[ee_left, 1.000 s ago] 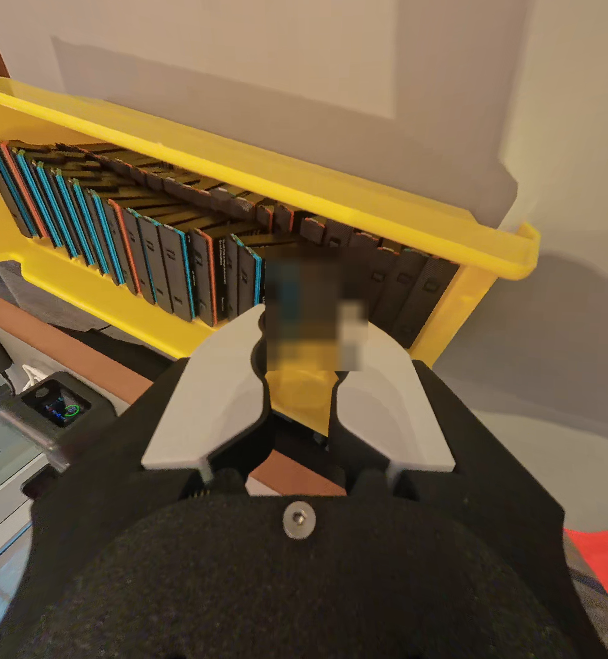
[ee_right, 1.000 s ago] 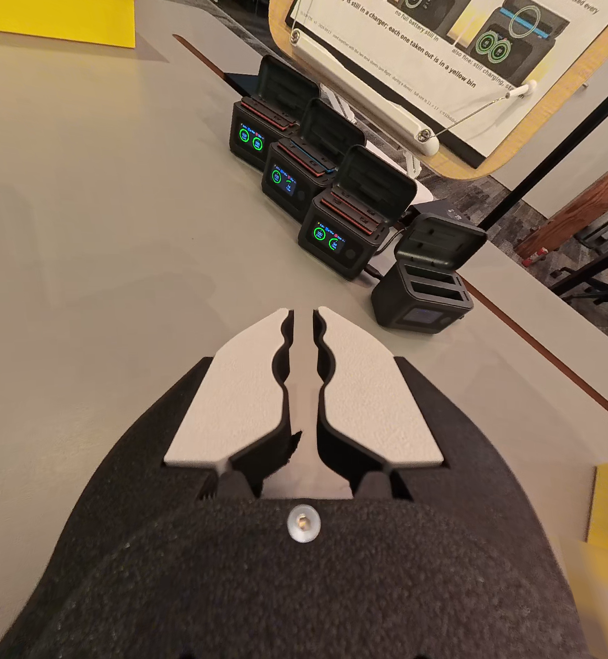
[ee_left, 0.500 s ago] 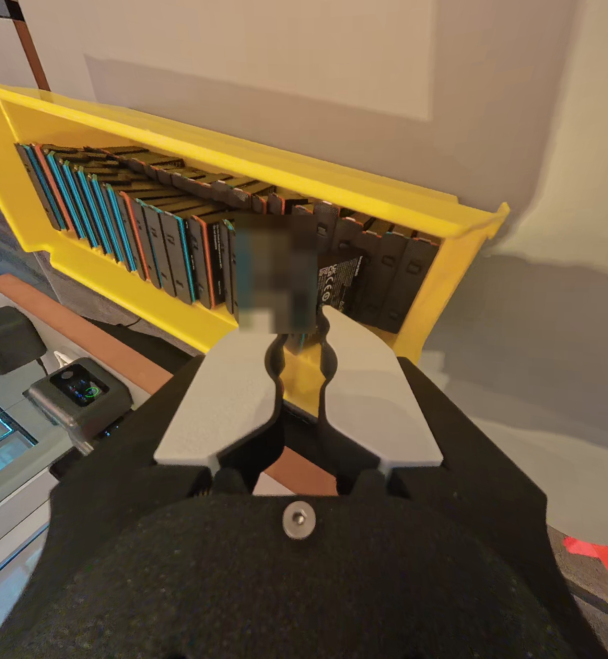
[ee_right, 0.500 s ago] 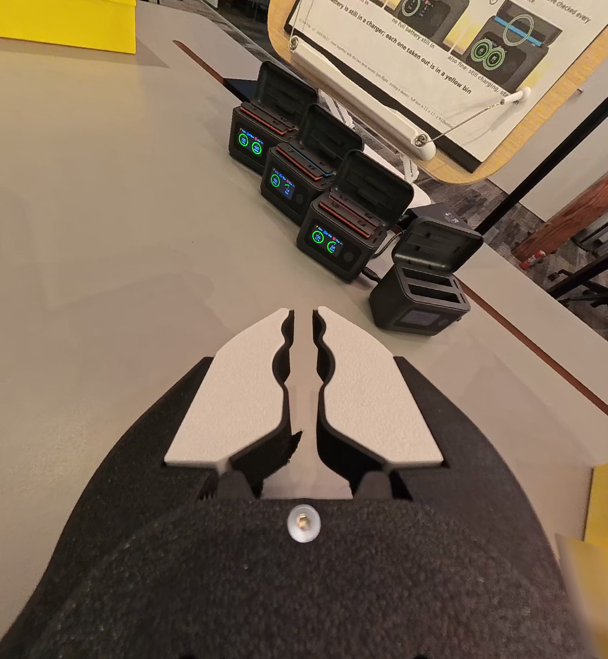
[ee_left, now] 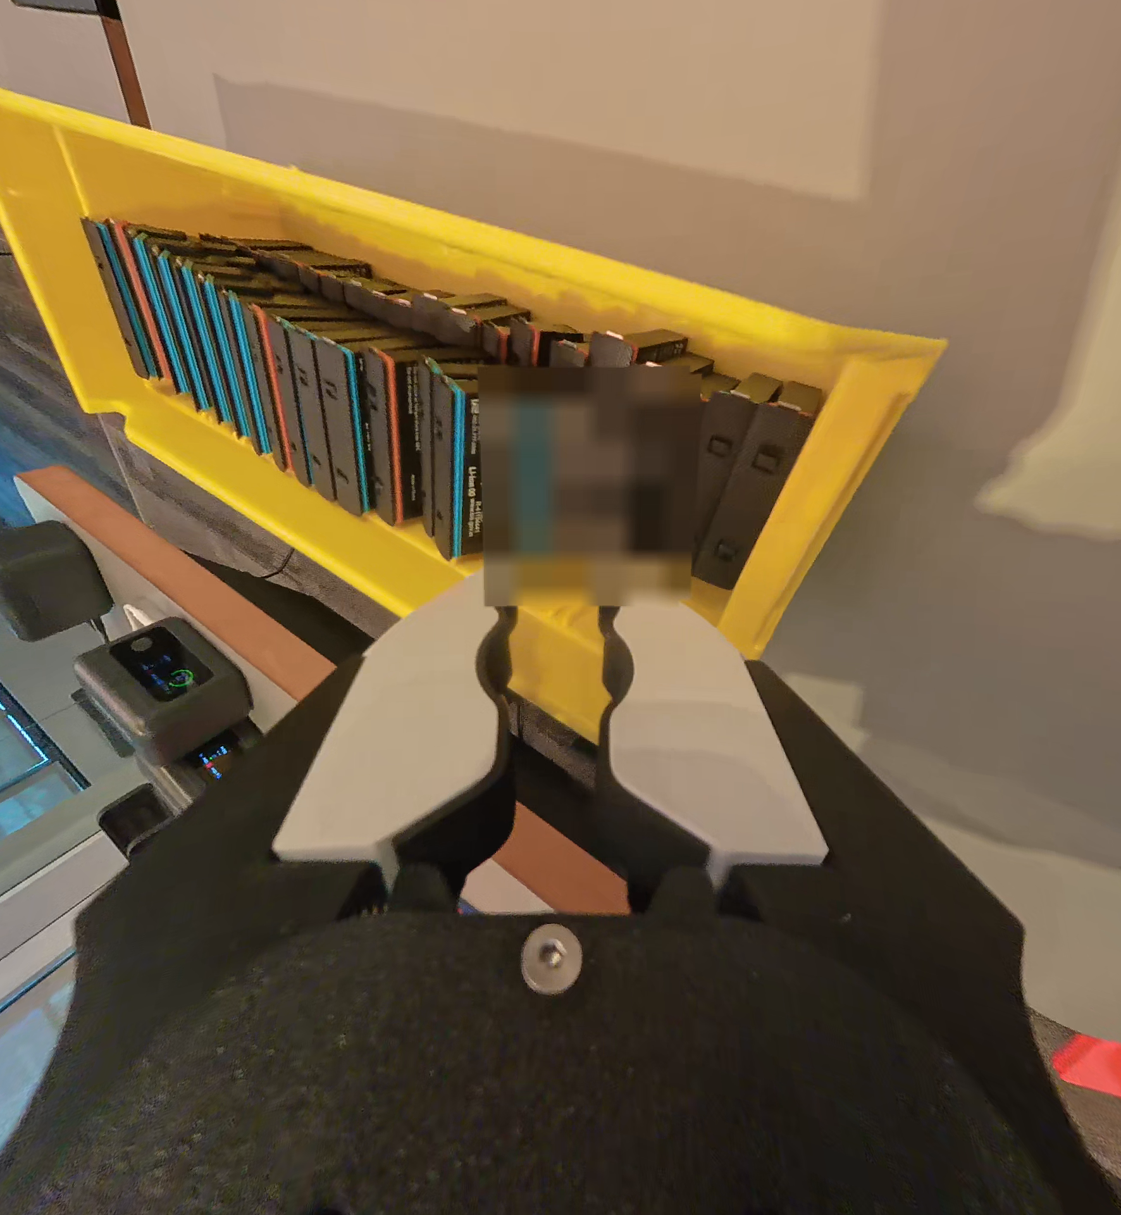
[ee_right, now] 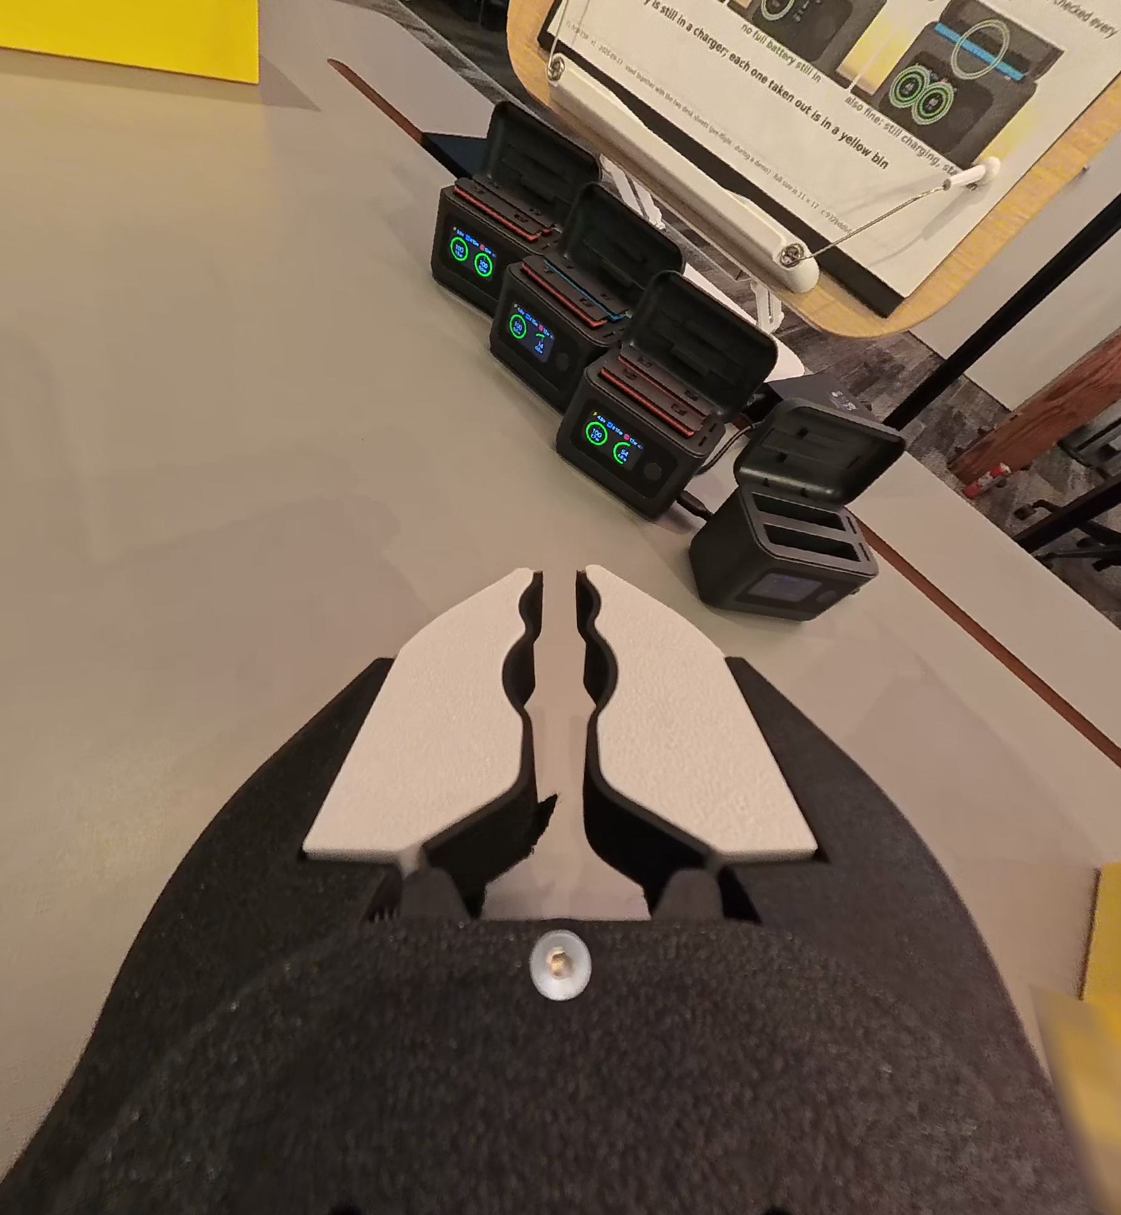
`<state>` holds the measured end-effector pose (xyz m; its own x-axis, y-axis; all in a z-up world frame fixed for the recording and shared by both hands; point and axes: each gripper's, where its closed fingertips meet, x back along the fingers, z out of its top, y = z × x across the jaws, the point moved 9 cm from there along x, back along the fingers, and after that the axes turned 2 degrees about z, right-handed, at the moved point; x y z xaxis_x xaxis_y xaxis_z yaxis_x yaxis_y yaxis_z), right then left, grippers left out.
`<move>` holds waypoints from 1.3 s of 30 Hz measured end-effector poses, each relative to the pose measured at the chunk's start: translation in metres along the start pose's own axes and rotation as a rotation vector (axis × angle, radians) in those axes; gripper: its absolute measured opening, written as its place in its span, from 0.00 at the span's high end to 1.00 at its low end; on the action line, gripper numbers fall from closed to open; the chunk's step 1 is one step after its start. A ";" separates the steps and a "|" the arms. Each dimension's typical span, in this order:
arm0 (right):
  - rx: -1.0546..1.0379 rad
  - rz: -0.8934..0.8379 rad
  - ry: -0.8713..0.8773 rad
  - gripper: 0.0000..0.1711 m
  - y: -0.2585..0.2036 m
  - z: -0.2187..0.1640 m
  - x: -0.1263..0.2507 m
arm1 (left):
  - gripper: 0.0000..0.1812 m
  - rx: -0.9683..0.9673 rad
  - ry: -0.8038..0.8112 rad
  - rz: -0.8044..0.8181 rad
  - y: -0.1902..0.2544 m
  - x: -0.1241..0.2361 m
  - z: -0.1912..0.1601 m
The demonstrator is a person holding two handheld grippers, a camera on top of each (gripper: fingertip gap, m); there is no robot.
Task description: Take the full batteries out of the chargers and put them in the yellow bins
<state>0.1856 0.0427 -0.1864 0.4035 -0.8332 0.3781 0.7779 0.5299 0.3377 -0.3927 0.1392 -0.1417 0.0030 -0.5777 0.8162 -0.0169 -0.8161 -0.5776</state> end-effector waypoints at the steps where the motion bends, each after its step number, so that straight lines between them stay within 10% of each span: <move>1: 0.000 0.000 0.000 0.95 0.000 0.000 0.000 | 0.85 0.000 -0.001 -0.004 -0.001 -0.001 0.001; 8: -0.005 -0.001 0.000 0.95 0.001 0.000 0.000 | 0.70 -0.003 -0.033 -0.059 0.002 -0.014 0.016; 17: -0.008 -0.003 0.005 0.95 0.002 0.000 0.001 | 0.77 -0.058 -0.070 -0.021 0.004 -0.027 0.017; 31: -0.007 0.000 0.025 0.94 0.001 0.004 0.003 | 0.77 0.052 0.120 0.359 0.004 0.027 0.008; 39: 0.004 0.038 0.124 0.93 -0.008 0.022 0.013 | 0.77 0.089 0.440 0.728 0.008 0.089 0.115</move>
<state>0.1744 0.0313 -0.1648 0.4891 -0.8256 0.2813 0.7593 0.5617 0.3285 -0.2772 0.0796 -0.0751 -0.3670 -0.9161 0.1612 0.2146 -0.2520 -0.9436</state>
